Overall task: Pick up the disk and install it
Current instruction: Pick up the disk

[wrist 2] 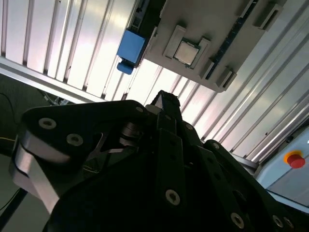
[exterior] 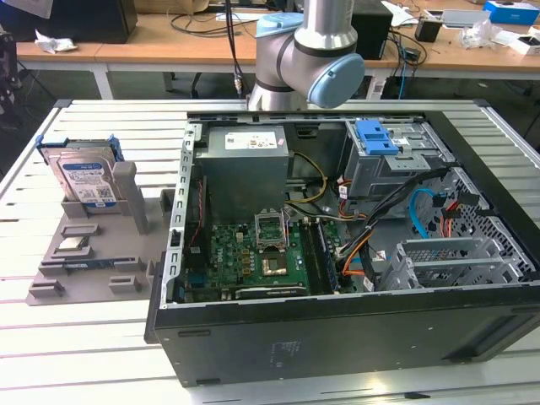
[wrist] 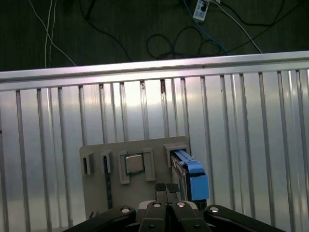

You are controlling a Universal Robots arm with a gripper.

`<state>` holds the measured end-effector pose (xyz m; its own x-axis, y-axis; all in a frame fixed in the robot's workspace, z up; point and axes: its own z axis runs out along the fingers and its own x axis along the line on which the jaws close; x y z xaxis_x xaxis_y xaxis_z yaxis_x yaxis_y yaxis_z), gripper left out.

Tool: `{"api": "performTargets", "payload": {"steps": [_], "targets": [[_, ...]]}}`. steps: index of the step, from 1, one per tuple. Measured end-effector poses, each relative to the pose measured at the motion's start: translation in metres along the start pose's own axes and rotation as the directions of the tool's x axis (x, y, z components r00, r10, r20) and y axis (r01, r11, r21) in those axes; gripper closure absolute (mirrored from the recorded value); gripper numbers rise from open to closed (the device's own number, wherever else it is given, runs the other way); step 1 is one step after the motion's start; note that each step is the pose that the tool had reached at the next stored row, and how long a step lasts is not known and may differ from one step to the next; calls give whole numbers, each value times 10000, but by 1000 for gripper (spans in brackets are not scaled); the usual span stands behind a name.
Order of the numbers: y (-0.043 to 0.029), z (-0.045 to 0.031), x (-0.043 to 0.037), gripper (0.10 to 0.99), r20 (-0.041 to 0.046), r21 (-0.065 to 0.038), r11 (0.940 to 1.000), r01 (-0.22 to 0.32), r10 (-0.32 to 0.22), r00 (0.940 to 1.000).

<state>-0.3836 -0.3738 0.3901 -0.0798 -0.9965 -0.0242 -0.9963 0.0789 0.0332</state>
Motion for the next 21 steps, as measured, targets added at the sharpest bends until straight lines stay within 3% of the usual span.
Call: {"api": "performTargets", "payload": {"steps": [10, 12, 15, 18, 21], "targets": [[0, 0, 0, 980, 0, -1, 10000, 26, -26, 10000], [0, 0, 0, 851, -1, -1, 10000, 34, -34, 10000], [0, 0, 0, 792, -2, -2, 10000, 40, -40, 10000], [0, 0, 0, 608, -2, -1, 10000, 48, -48, 10000], [0, 0, 0, 545, -2, -2, 10000, 55, -55, 10000]]}}
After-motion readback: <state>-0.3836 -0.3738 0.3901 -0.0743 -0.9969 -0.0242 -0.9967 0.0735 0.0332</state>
